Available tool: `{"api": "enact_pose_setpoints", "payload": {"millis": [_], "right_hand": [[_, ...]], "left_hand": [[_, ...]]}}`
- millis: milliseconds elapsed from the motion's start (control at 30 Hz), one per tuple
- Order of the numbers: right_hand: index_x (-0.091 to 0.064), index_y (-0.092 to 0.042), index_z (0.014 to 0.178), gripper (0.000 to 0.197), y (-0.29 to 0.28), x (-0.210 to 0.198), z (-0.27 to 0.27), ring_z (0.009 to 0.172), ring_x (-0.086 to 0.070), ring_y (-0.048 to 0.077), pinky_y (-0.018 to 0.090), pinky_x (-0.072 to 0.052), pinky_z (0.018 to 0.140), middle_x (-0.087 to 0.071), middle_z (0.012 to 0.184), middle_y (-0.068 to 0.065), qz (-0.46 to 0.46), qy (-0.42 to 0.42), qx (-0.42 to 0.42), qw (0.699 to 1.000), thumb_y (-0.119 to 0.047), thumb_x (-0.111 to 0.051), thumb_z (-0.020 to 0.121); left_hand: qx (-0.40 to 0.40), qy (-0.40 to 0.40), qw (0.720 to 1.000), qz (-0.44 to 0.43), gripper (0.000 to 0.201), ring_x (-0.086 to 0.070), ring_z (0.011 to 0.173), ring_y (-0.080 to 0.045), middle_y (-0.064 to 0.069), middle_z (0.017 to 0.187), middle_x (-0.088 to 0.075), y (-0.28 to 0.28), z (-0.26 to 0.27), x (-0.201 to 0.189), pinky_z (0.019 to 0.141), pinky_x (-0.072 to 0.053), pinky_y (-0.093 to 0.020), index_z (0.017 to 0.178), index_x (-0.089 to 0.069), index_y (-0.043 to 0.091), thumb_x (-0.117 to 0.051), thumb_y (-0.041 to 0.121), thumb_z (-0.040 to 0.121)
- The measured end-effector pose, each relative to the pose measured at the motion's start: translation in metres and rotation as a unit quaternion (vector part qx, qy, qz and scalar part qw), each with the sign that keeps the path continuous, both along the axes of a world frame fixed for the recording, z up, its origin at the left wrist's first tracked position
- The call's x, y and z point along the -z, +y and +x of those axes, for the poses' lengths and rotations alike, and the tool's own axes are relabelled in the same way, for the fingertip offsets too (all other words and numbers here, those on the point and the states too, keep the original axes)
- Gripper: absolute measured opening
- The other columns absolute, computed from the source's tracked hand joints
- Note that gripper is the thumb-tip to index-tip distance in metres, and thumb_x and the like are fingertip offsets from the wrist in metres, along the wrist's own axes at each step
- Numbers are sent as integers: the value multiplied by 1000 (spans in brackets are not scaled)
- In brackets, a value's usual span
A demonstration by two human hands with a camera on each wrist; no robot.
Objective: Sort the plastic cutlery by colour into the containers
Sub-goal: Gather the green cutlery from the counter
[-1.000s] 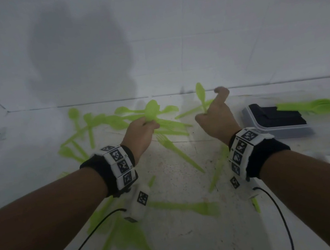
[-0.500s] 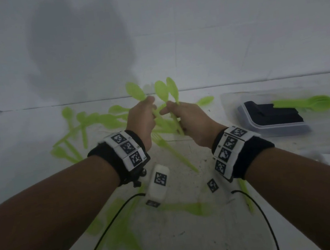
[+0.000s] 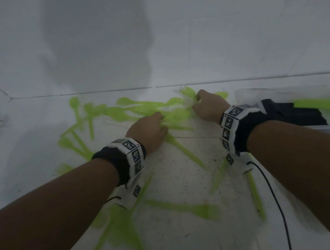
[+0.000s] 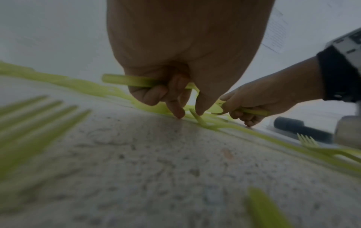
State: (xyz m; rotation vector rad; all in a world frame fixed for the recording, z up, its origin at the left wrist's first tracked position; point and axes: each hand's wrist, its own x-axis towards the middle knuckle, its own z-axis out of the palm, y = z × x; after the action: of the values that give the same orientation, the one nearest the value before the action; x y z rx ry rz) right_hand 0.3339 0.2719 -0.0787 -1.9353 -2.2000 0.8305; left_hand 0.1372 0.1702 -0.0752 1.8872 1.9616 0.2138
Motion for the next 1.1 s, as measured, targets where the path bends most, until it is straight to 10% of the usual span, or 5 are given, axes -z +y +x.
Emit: {"api": "enact_pose_setpoints", "payload": {"millis": [200, 567, 767, 967, 1100], "right_hand": [[-43, -14, 127, 32, 0, 0, 0, 100, -56, 33, 37, -41, 75, -57, 121, 12, -5, -51, -10, 999, -33, -41, 101], [-24, -4, 144, 55, -21, -3, -6, 89, -58, 35, 37, -40, 74, -58, 101, 14, 54, 82, 48, 994, -16, -51, 97], [-47, -7, 124, 30, -31, -8, -23, 94, -56, 31, 36, -42, 77, -60, 106, 9, 48, 132, 39, 989, -24, -49, 99], [-48, -10, 99, 17, -33, -13, -38, 88, -56, 29, 39, -46, 76, -58, 93, 4, 68, 152, 20, 986, -26, -43, 101], [-46, -7, 108, 17, -33, -16, -49, 88, -58, 35, 41, -46, 77, -57, 89, 5, 103, 107, -13, 989, -23, -40, 103]], "left_hand": [[-42, -7, 999, -5, 60, -51, 66, -17, 0, 83, -54, -6, -4, 7, 65, -45, -34, 134, -32, 11, -49, 58, 100], [-92, -54, 994, 4, 43, -64, 90, -38, -20, 111, -65, -7, -17, 4, 71, -41, -35, 125, -35, 13, -50, 46, 102], [-227, -174, 957, 51, 51, -61, 109, -47, -28, 126, -59, -4, -21, 7, 89, -50, -49, 136, -26, 4, -55, 27, 101], [-333, -355, 850, 199, 50, -56, 74, -16, -6, 93, -61, -3, -35, -14, 70, -50, -29, 137, -22, 16, -53, 10, 99], [-323, -358, 856, 187, 26, -54, 68, -5, 8, 82, -71, -11, -59, -34, 66, -42, -23, 118, -63, 6, -50, 24, 105]]}}
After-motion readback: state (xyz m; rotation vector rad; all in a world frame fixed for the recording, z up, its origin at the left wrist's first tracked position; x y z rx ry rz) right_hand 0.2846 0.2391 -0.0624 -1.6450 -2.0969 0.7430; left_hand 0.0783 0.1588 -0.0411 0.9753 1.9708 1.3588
